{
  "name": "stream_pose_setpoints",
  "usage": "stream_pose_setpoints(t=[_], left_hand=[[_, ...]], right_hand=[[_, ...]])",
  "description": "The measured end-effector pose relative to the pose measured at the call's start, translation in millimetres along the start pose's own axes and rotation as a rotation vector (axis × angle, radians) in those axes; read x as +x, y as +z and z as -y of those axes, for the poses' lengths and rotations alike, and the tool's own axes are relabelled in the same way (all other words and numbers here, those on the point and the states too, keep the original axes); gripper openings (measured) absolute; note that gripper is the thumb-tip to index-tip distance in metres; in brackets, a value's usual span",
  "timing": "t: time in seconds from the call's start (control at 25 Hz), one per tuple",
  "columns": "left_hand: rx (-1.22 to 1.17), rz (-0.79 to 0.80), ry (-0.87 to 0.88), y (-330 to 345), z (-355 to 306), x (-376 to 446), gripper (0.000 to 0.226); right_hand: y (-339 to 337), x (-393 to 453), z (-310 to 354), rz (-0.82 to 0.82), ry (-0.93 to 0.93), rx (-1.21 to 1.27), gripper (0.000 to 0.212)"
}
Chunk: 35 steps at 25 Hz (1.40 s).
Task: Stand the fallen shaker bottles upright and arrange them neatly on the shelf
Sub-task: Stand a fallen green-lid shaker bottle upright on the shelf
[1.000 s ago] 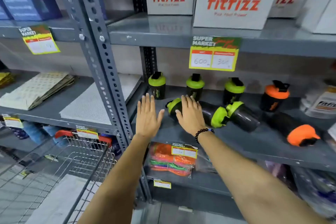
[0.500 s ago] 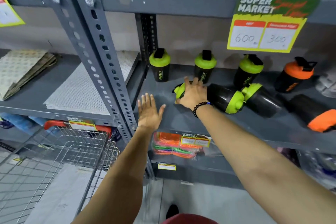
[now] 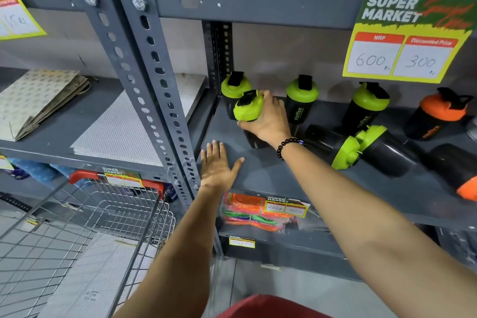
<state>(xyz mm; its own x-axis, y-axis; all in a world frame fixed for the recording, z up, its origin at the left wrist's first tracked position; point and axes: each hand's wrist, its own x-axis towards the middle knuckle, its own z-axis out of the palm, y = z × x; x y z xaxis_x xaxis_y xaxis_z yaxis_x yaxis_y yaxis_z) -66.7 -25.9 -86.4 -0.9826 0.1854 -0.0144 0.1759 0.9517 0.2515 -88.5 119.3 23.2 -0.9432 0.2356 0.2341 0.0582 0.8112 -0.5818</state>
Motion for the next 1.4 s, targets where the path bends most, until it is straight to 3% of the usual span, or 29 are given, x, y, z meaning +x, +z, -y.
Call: stream_pose_setpoints(t=[0.12, 0.4, 0.48, 0.56, 0.68, 0.84, 0.92, 1.2, 1.4], left_hand=[[0.012, -0.001, -0.005, 1.0, -0.6, 0.8, 0.082], [-0.002, -0.023, -0.002, 1.4, -0.2, 0.6, 0.082], [-0.004, -0.033, -0.003, 0.9, -0.4, 0.1, 0.082], [0.005, -0.036, -0.004, 1.0, -0.4, 0.2, 0.082], [0.007, -0.035, -0.007, 1.0, -0.3, -0.2, 0.082], [-0.003, -0.038, -0.002, -0.3, -1.1, -0.2, 0.081], [0.003, -0.039, -0.004, 0.0, -0.8, 0.1, 0.082], [0.008, -0.046, -0.004, 0.8, -0.5, 0.5, 0.082], [0.012, -0.047, 0.0, 1.2, -0.1, 0.0, 0.081]], right_hand=[[9.8, 1.3, -0.6, 0.036, 0.079, 0.24, 0.082], [6.8, 1.3, -12.3, 0.154, 0.089, 0.329, 0.093], [1.1, 5.4, -1.7, 0.126, 0.14, 0.25, 0.095], [-5.3, 13.4, 12.2, 0.126, 0.172, 0.02, 0.094], [-14.0, 24.6, 33.2, 0.281, 0.144, -0.261, 0.076], [-15.3, 34.7, 47.7, 0.561, 0.038, -0.286, 0.075], [-17.9, 35.7, 49.8, 0.624, -0.034, -0.215, 0.067], [-10.5, 30.4, 30.3, 0.446, -0.221, -0.093, 0.066], [-11.3, 31.2, 19.1, 0.473, -0.116, 0.043, 0.079]])
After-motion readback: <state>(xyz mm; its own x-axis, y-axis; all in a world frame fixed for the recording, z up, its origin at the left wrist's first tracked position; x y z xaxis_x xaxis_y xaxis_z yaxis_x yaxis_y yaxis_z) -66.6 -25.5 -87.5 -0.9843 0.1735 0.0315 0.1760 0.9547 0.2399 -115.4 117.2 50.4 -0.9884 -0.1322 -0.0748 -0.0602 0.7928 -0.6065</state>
